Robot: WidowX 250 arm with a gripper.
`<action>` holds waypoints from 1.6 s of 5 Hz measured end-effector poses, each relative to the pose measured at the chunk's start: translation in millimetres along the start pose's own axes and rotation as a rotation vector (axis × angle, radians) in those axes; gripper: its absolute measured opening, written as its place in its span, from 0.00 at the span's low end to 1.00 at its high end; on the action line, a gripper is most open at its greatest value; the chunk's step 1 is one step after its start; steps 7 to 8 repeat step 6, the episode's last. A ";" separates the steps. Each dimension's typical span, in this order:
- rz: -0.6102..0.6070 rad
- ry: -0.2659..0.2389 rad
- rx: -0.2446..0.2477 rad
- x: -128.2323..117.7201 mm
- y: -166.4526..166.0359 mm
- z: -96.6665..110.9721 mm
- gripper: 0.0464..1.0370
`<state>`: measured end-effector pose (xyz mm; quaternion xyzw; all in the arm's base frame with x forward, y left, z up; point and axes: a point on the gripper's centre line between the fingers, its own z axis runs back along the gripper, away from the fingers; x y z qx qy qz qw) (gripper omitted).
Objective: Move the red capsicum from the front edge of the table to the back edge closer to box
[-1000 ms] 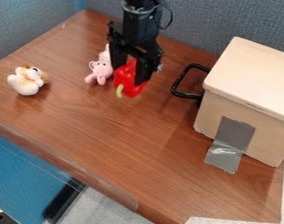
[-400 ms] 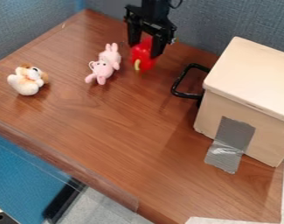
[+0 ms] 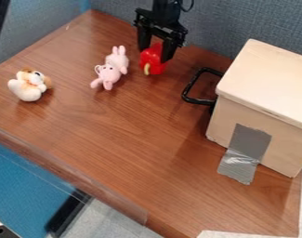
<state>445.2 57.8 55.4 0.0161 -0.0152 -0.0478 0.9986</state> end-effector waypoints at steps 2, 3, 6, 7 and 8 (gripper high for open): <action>-0.002 0.037 -0.005 -7.7 -1.5 -10.4 0.80; -0.011 0.053 -0.021 -12.2 -3.8 -14.3 0.97; -0.020 -0.046 -0.008 -29.1 -8.3 36.3 0.96; -0.020 -0.046 -0.008 -29.1 -8.3 36.3 0.96; -0.020 -0.046 -0.008 -29.1 -8.3 36.3 0.96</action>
